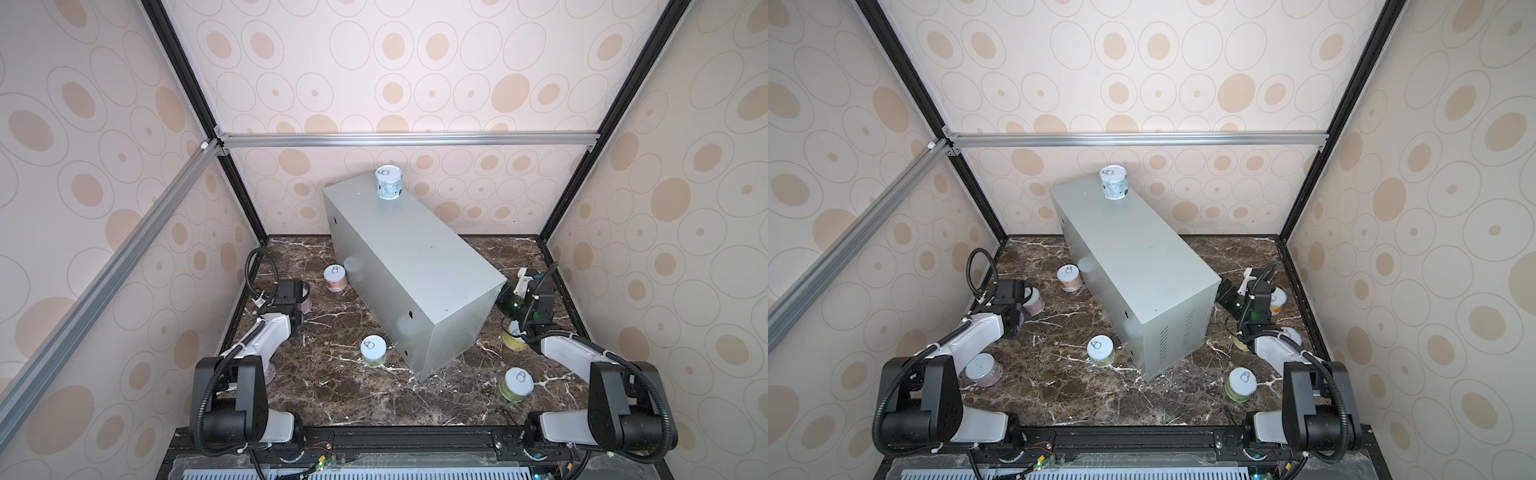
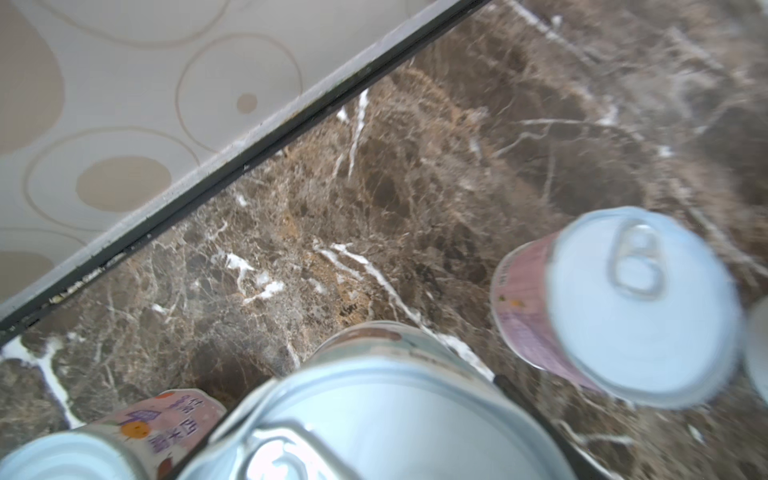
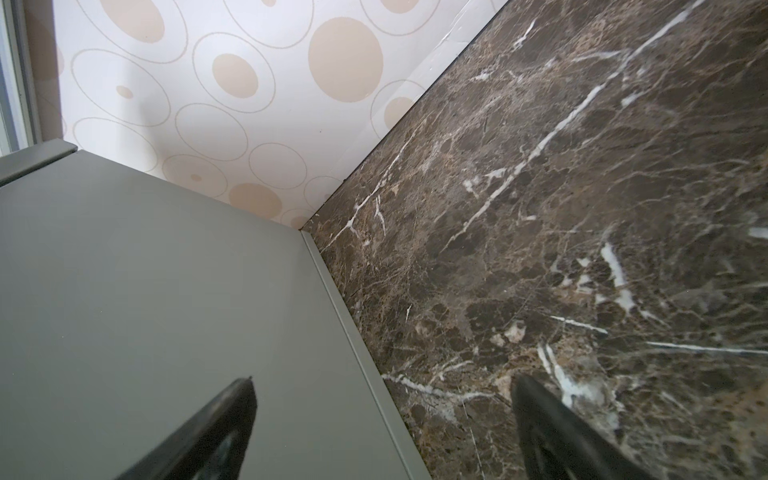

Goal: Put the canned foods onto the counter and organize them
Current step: 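Lift the pale blue can off the counter with the left gripper, then carry the pale blue can up over the box top toward the first can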

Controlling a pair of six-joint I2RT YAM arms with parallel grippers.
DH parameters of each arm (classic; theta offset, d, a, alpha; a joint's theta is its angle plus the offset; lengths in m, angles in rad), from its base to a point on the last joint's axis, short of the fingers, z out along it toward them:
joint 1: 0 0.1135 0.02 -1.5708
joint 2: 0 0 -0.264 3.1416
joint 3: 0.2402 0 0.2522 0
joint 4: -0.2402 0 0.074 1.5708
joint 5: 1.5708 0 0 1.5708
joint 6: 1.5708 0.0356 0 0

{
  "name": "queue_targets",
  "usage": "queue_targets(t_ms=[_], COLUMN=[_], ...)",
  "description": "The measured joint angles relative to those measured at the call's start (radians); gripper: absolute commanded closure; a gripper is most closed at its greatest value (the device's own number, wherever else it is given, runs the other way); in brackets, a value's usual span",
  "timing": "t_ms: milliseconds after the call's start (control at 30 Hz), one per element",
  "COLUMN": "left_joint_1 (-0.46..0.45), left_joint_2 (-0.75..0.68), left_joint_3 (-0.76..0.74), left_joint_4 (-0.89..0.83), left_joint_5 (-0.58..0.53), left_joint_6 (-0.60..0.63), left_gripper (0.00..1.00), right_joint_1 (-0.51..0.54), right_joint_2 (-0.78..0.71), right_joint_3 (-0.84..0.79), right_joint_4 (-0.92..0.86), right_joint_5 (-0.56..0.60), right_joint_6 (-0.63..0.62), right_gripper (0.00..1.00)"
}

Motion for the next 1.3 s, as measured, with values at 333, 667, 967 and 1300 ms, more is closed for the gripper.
queue_targets(t_ms=[333, 667, 967, 1300], left_joint_1=[-0.005, -0.027, -0.08, -0.189], left_joint_2=[-0.091, -0.095, 0.023, 0.184], left_joint_3=[0.132, 0.24, 0.558, 0.913], left_joint_4=[-0.111, -0.183, -0.26, -0.349], left_joint_5=[0.072, 0.148, 0.183, 0.182], left_joint_6=[0.135, 0.214, 0.312, 0.386], left_gripper=[0.32, 0.32, 0.32, 0.31], right_joint_1=[0.0, 0.0, -0.001, -0.013], right_joint_2=[-0.023, -0.184, -0.293, -0.302], right_joint_3=[0.06, 0.108, 0.139, 0.178], right_joint_4=[-0.091, -0.304, -0.506, -0.668], right_joint_5=[-0.064, -0.088, -0.076, -0.093], right_joint_6=[0.003, -0.02, -0.094, -0.09], right_gripper=[0.02, 0.01, 0.01, 0.01])
